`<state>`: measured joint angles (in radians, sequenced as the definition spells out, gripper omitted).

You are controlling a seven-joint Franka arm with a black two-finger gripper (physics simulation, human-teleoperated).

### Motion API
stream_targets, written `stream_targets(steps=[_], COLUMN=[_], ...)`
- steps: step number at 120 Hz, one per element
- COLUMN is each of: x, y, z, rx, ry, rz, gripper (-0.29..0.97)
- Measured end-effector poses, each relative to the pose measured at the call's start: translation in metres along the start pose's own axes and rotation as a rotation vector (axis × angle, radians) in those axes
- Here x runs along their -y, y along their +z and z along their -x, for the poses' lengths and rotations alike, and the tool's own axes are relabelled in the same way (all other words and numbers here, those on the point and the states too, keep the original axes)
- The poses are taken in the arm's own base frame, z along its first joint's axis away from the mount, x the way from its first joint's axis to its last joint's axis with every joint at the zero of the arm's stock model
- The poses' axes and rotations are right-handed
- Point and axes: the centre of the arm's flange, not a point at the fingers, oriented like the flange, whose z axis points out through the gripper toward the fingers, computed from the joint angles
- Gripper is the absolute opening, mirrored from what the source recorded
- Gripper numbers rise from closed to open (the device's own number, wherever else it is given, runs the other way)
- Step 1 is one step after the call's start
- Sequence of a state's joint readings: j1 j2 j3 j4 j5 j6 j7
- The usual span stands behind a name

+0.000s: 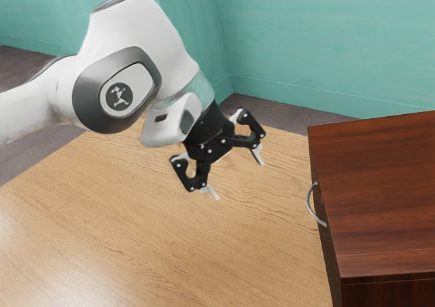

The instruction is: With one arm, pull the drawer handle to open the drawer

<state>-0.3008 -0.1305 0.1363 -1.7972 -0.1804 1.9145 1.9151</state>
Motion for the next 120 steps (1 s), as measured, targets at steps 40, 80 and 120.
stream_targets(steps=[40, 80, 120], x=[0.026, 0.021, 0.024], y=[0.053, 0.063, 0.082], z=[0.021, -0.022, -0.021], rx=[-0.126, -0.155, -0.146], ry=[0.31, 0.586, 0.69], rz=[-0.185, -0.253, -0.289], gripper=[0.43, 0.24, 0.18])
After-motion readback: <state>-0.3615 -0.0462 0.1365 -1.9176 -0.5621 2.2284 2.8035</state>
